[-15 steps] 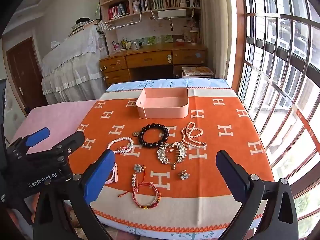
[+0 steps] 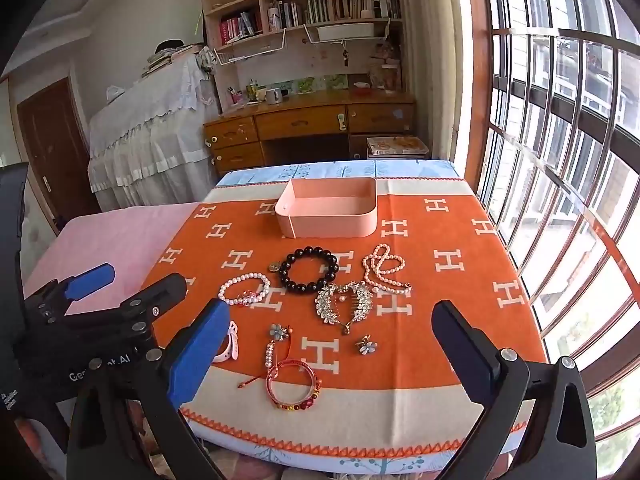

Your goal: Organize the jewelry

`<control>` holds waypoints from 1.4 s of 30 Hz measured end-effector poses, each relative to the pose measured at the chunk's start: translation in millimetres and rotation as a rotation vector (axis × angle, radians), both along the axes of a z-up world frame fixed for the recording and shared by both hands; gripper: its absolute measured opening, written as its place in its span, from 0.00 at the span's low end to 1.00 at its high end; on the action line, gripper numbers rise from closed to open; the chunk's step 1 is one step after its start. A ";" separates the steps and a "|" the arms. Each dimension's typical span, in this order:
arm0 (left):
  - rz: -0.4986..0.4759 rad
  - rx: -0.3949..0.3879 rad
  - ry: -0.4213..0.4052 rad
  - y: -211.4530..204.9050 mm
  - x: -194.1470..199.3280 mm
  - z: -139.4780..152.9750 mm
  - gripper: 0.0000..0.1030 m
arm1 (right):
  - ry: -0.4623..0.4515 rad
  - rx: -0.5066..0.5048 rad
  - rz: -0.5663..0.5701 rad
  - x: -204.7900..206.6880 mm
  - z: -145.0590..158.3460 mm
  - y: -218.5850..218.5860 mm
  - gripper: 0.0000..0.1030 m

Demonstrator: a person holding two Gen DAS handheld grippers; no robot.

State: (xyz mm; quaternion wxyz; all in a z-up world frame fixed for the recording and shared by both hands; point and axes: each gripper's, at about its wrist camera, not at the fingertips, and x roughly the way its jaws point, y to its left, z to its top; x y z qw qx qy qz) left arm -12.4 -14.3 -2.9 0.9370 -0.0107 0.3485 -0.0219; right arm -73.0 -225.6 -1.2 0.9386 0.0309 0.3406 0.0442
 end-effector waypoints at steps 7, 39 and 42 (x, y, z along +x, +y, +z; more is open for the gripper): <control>-0.014 0.009 0.016 -6.2 -10.7 5.8 0.98 | -0.001 0.013 -0.015 -13.3 3.5 -4.1 0.99; 0.015 0.044 0.075 -10.2 22.1 -10.2 0.98 | 0.066 0.004 -0.015 26.5 -15.9 -9.8 0.99; 0.020 0.043 0.086 -10.2 28.2 -15.5 0.98 | 0.077 0.002 -0.009 34.9 -20.9 -8.7 0.99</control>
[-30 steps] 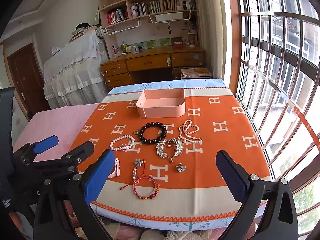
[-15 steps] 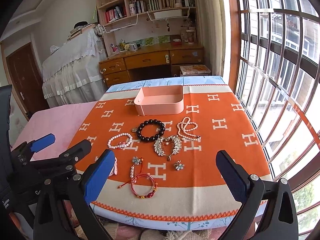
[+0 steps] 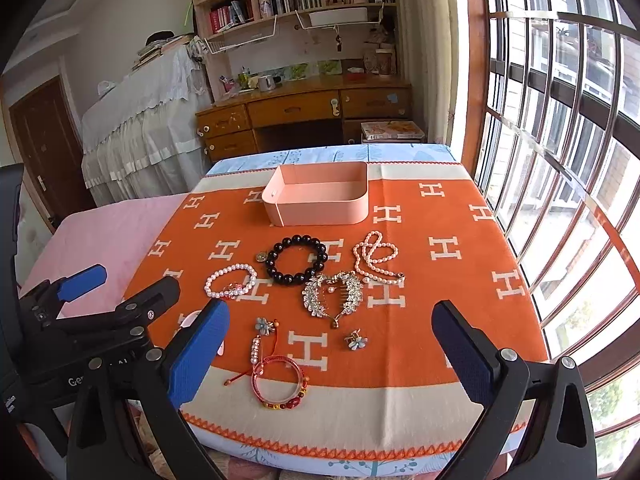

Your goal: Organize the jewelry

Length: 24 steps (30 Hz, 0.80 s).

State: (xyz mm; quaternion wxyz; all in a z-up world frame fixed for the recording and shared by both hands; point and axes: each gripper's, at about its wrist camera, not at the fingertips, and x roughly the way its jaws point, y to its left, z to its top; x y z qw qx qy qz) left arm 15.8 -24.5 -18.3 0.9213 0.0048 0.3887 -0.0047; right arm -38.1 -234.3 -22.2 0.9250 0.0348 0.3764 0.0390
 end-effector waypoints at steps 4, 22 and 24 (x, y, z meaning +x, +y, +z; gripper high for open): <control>0.003 0.001 0.009 0.0 7.4 -5.4 0.98 | 0.007 -0.005 0.005 9.6 -6.1 0.3 0.99; -0.021 0.012 0.071 -2.7 39.7 -26.7 0.98 | 0.050 0.011 0.007 41.3 -28.4 -7.1 0.99; -0.033 0.004 0.081 -1.5 44.8 -29.1 0.98 | 0.054 0.011 0.008 45.5 -30.7 -6.5 0.99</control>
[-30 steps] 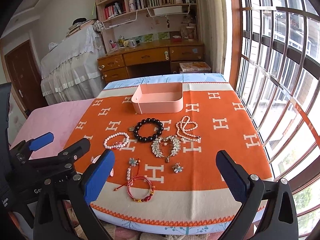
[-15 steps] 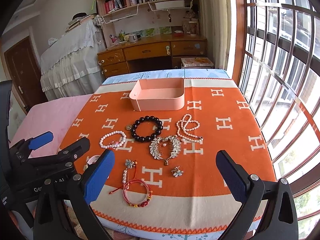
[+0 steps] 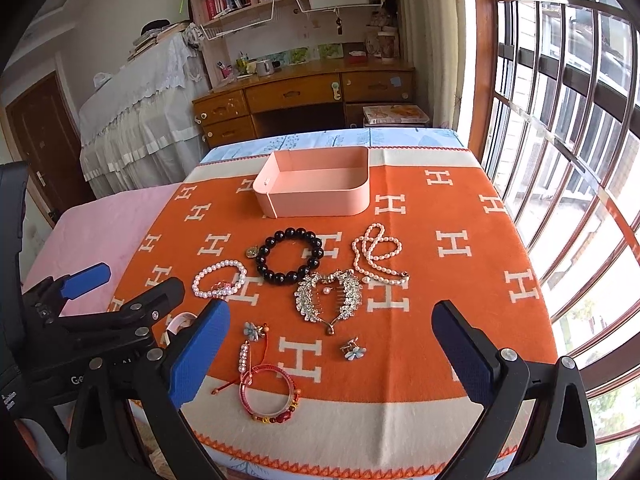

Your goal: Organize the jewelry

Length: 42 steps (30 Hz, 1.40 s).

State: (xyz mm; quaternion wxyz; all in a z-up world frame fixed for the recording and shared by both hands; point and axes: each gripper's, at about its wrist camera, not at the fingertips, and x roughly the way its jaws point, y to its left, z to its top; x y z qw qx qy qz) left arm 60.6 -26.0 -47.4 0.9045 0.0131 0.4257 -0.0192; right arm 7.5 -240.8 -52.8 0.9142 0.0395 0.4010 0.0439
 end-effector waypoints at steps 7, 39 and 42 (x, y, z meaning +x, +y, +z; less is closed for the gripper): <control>-0.026 -0.021 0.032 1.6 16.7 -8.5 0.98 | 0.005 0.000 0.008 10.9 -4.0 1.6 0.99; -0.218 -0.012 0.352 -36.5 199.5 -99.9 0.62 | 0.442 0.258 -0.047 202.6 -109.1 -63.1 0.43; -0.222 -0.016 0.367 -40.2 209.5 -107.1 0.56 | 0.460 0.252 -0.034 211.0 -115.3 -49.9 0.38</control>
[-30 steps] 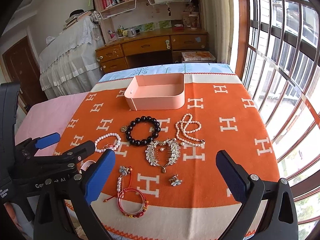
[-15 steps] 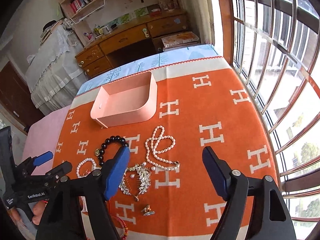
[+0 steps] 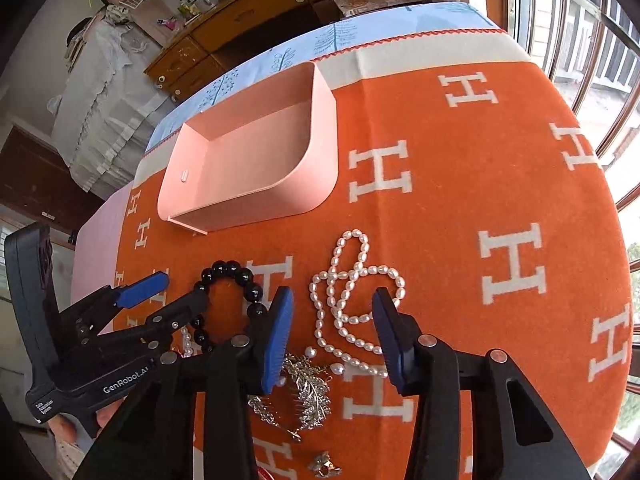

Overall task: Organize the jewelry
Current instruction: 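Grasp black bead bracelet with left tool while right tool grasps pearl necklace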

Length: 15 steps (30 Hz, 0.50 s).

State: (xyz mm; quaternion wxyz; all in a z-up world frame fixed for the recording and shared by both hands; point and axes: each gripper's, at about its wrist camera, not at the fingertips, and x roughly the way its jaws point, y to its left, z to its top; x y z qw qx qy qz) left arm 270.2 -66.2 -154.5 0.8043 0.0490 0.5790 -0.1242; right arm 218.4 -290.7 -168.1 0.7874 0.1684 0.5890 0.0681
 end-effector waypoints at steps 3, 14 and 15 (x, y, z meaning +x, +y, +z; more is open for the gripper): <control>-0.009 -0.005 0.011 -3.1 8.4 -4.5 0.54 | 0.020 -0.024 0.009 6.7 -5.3 10.2 0.34; -0.029 0.012 0.048 -9.3 14.3 -18.6 0.49 | 0.039 -0.049 0.026 21.2 -21.0 23.8 0.17; -0.021 0.016 0.047 -10.2 13.8 -18.0 0.44 | 0.041 -0.046 0.025 21.9 -21.6 24.1 0.11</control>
